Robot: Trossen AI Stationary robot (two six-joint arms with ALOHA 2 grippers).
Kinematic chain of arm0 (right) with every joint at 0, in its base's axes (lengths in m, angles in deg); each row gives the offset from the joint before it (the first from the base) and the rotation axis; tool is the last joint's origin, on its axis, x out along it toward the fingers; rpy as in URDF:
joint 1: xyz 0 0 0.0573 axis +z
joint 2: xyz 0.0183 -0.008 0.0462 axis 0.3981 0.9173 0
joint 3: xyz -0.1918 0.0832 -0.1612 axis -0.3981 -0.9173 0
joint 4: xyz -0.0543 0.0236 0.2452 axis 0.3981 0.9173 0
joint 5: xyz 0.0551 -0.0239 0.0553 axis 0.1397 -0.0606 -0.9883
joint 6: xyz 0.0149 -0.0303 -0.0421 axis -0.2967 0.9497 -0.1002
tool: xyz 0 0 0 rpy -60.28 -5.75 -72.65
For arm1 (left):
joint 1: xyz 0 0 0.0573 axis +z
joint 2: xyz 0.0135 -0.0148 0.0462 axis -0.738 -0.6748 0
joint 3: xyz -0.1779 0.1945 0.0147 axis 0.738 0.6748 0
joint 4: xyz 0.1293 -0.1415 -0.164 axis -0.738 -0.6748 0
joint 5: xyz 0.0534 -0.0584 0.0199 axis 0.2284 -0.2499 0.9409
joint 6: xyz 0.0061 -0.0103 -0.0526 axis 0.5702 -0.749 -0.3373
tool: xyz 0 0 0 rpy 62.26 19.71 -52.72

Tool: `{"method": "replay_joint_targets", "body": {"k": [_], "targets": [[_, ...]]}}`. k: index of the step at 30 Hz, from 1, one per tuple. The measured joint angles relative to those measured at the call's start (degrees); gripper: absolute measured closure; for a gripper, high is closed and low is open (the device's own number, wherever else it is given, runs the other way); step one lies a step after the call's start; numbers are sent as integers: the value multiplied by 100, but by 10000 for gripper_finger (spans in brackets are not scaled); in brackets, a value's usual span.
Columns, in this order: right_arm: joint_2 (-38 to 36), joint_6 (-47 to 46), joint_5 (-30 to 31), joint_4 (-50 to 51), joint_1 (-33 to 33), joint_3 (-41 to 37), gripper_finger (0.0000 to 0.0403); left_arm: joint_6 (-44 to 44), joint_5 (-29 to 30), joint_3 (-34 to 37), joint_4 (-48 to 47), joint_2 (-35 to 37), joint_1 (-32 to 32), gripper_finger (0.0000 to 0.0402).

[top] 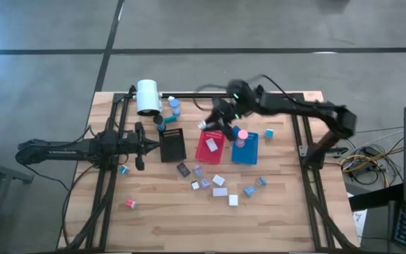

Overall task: Pick & Place Office items
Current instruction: Put the violet charger adapter into the black bin

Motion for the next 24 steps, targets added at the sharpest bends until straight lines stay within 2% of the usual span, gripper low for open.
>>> {"method": "replay_joint_targets", "body": {"k": [2, 5, 8, 16, 20, 24], "targets": [[-420, -270, -5, -719, 134, -704, 286, -1, -51, 0, -3, 0, -33, 394], [-1005, -596, 27, -1546, 256, -1666, 286, 129, -491, 3, -141, -97, -142, 394], [-1599, -702, 77, -2309, 308, -2541, 286, 319, -572, 7, 44, -215, -253, 394], [-2517, -1321, 323, -4226, 203, -4426, 286, 817, 3, 7, 778, -564, -349, 394], [-2558, -1378, 604, -5082, 218, -4952, 286, 1095, 637, 3, 958, -968, -463, 394], [-2507, -1338, 719, -5744, 223, -5275, 286, 1317, 669, -182, 1108, -1425, -483, 394]]}}
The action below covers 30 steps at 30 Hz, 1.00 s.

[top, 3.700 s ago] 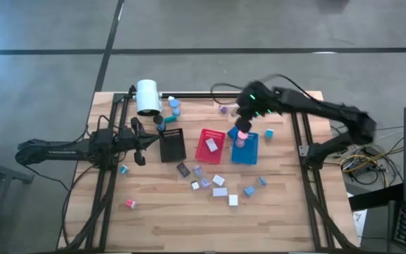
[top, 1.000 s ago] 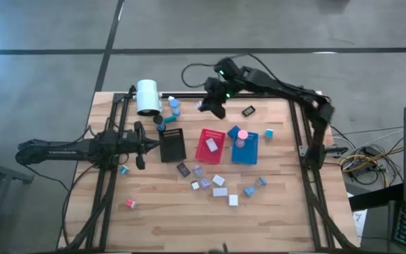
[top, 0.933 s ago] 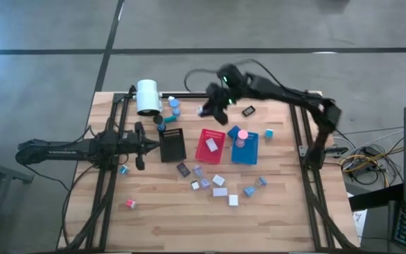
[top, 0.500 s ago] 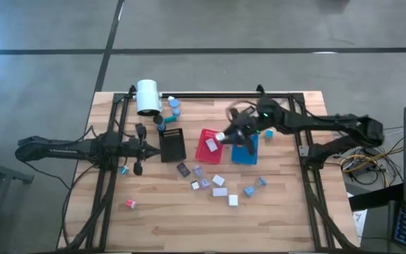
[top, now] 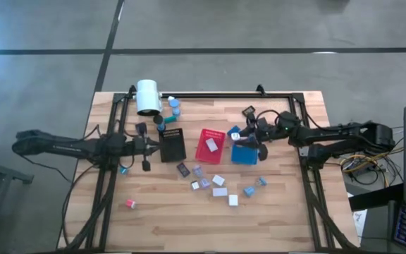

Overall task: Pick & Place Office items
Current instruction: Put the violet charger adapter into the black bin

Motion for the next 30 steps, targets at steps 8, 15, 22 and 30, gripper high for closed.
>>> {"method": "replay_joint_targets", "body": {"k": [8, 15, 22, 30], "targets": [[-8, -134, -1, -465, 0, -240, 286, 949, 341, -947, 154, -1128, -84, 382], [-9, -458, -393, -482, 28, -170, 286, 2296, 719, -2262, 75, -2699, -389, 311], [-9, -643, -441, -530, 194, -170, 286, 3964, 1615, -3796, 94, -4377, -756, 194], [-9, -969, -436, -983, 480, -124, 286, 4709, 2750, -5312, 259, -5739, -802, 101]]}}
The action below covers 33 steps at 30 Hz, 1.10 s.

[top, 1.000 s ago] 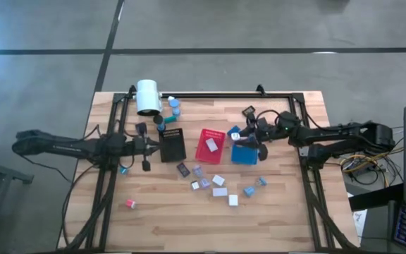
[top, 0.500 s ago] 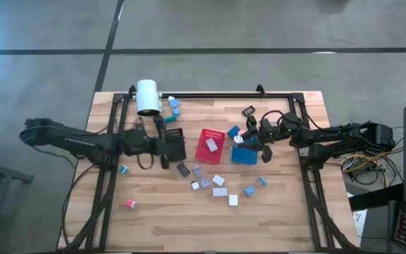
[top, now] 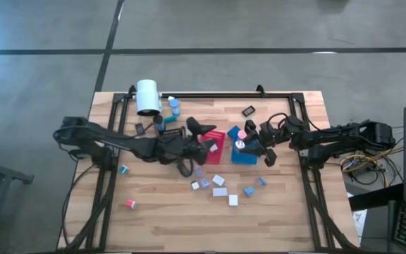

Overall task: Pick & Place Office items
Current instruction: Put the violet charger adapter into the black bin

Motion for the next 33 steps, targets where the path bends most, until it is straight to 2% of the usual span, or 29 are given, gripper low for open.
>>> {"method": "replay_joint_targets", "body": {"k": [7, 12, 20, 33], "targets": [[0, -27, 240, 11, 44, 24, 286, 207, -12, -704, -63, -622, -18, 88], [1, -15, 472, 76, 44, 24, 286, -29, -190, -977, -172, -806, -18, 87], [2, 31, 799, 90, 44, 24, 286, -579, -421, -1037, -320, -804, -18, 87], [27, 52, 1006, 78, 55, 24, 286, -712, -766, -1037, -478, -831, -18, 87]]}}
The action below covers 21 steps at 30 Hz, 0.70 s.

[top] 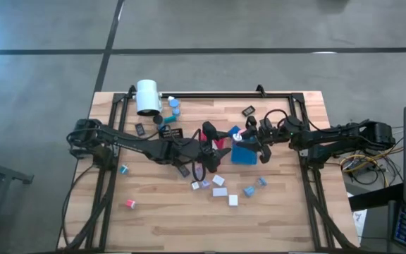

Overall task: Pick & Place Office items
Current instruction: Put the violet charger adapter into the black bin

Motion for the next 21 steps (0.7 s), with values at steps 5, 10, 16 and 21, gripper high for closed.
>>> {"method": "replay_joint_targets", "body": {"k": [5, 10, 16, 21], "targets": [[187, 1, 68, 19, 42, 121, 286, 18, -132, 0, 0, 0, 2, 87], [664, 66, 74, 21, 220, 460, 286, 15, -81, 0, -40, 4, 11, 87], [962, 140, 84, 40, 250, 654, 286, -67, 354, -2, -95, -9, 9, 101], [985, 177, 59, 57, 251, 691, 286, -194, 439, -4, -372, -7, 11, 112]]}}
